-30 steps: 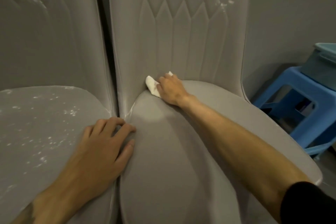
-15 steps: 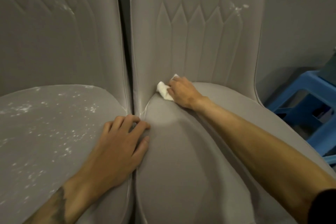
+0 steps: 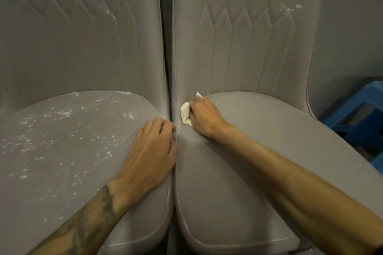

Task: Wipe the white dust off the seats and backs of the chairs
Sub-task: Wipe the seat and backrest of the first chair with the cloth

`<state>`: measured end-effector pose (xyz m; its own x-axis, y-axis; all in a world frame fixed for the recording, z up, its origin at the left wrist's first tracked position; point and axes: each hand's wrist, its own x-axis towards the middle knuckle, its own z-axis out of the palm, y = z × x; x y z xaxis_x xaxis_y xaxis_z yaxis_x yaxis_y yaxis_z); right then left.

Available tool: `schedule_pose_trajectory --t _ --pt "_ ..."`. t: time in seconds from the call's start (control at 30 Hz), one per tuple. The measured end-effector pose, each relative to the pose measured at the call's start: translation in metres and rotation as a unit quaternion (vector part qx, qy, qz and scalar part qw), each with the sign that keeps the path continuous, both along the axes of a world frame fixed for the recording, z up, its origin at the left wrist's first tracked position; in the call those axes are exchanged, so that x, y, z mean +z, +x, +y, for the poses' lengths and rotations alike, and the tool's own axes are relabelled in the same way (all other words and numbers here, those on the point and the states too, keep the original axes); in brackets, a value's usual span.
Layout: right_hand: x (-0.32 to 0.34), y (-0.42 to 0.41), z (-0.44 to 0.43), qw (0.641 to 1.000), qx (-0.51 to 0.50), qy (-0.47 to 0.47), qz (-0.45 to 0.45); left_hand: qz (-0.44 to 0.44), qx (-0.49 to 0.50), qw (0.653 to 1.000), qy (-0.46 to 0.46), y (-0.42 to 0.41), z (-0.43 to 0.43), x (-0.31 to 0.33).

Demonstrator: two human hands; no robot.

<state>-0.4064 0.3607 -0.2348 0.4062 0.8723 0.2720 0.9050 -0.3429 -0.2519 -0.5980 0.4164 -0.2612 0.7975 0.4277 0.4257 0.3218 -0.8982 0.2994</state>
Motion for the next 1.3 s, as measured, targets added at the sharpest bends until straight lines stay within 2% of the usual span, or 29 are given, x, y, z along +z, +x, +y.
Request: schedule_pose_trajectory --t 0.13,0.33,0.53,0.7,0.87,0.97,1.07,1.1,1.17,1.3 --pt "-0.011 -0.008 -0.035 0.995 0.1 -0.005 0.026 -0.002 0.01 1.0 0.005 -0.001 0.0 0.0" --pt "0.01 -0.006 -0.005 0.999 0.0 0.025 0.024 0.001 0.002 1.0 0.013 -0.004 -0.002 0.002" --pt "0.003 -0.015 -0.041 0.995 0.093 -0.029 0.027 0.0 0.009 1.0 0.022 -0.004 -0.002 0.0" --pt "0.009 -0.022 -0.017 0.998 0.019 0.018 0.057 -0.01 0.005 0.999 0.036 -0.001 0.0 -0.002" --pt "-0.003 -0.057 -0.083 0.986 0.157 0.008 0.055 -0.006 -0.004 0.999 0.037 -0.001 0.005 -0.007" --pt "0.012 -0.069 -0.086 0.988 0.147 0.01 0.042 0.004 -0.002 1.0 0.021 0.0 0.006 -0.007" --pt "0.01 -0.103 -0.085 0.993 0.108 0.038 -0.022 0.005 0.003 1.0 -0.015 0.0 0.009 -0.005" --pt "0.01 -0.117 -0.091 0.994 0.11 0.027 -0.007 0.005 0.006 1.0 -0.023 0.001 0.011 -0.005" --pt "0.01 -0.135 -0.116 0.99 0.139 0.018 0.027 0.009 0.011 1.0 -0.027 0.002 0.011 -0.004" --pt "0.007 -0.158 -0.168 0.976 0.217 -0.013 0.023 0.018 0.017 1.0 -0.012 0.003 0.008 -0.004"
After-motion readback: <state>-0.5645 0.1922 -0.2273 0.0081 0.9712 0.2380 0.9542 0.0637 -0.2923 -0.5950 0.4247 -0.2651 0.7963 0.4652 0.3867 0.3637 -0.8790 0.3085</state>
